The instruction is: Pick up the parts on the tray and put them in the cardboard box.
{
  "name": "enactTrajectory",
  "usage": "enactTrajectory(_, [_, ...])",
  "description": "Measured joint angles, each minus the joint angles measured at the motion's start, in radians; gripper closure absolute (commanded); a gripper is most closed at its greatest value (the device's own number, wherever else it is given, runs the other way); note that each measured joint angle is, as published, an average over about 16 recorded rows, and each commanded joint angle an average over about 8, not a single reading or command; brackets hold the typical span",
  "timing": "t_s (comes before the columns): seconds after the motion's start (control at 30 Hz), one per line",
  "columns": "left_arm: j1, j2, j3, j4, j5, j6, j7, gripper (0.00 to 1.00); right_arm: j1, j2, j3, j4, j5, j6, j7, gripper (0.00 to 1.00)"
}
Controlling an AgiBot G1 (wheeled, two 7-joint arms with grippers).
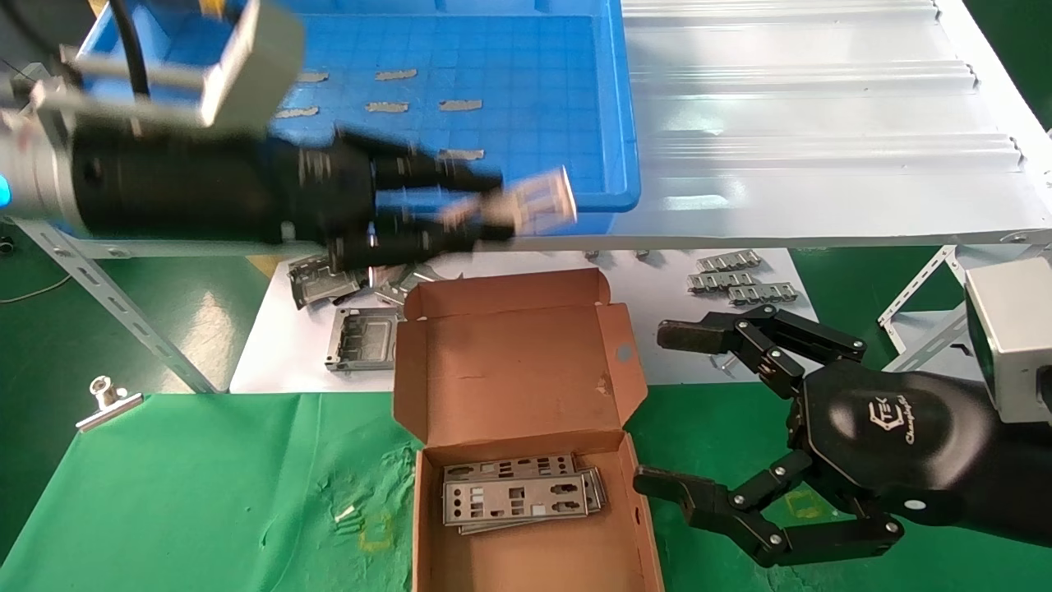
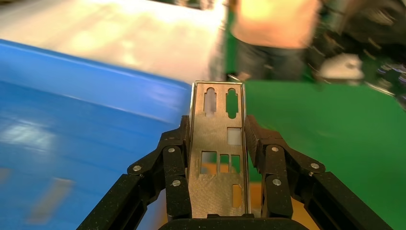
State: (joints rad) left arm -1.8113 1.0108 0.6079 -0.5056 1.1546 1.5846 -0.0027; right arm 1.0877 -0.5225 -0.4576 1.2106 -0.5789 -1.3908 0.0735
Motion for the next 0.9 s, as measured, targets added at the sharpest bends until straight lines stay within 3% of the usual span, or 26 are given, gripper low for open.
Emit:
enactTrajectory(0.3, [0.322, -0.075, 0.064, -0.344, -0.053, -0.173, 0.0, 1.0, 0.0, 0.0, 0.0, 0.0, 0.0, 0.0, 0.0, 0.0])
enactTrajectory(0.5, [0.481, -0.07, 0.078, -0.447, -0.01, -0.335, 0.036, 1.0, 0.0, 0.0, 0.0, 0.0, 0.0, 0.0, 0.0, 0.0])
enactTrajectory(0.7, [0.574, -0.049, 0.093, -0.493, 0.04, -0.453, 0.068, 0.98, 0.0, 0.0, 0.0, 0.0, 0.0, 0.0, 0.0, 0.0])
enactTrajectory(0.9, [0.61, -0.031, 0.107, -0.514, 0.077, -0.51, 0.09, 0.26, 0.0, 0.0, 0.0, 0.0, 0.0, 0.0, 0.0, 0.0])
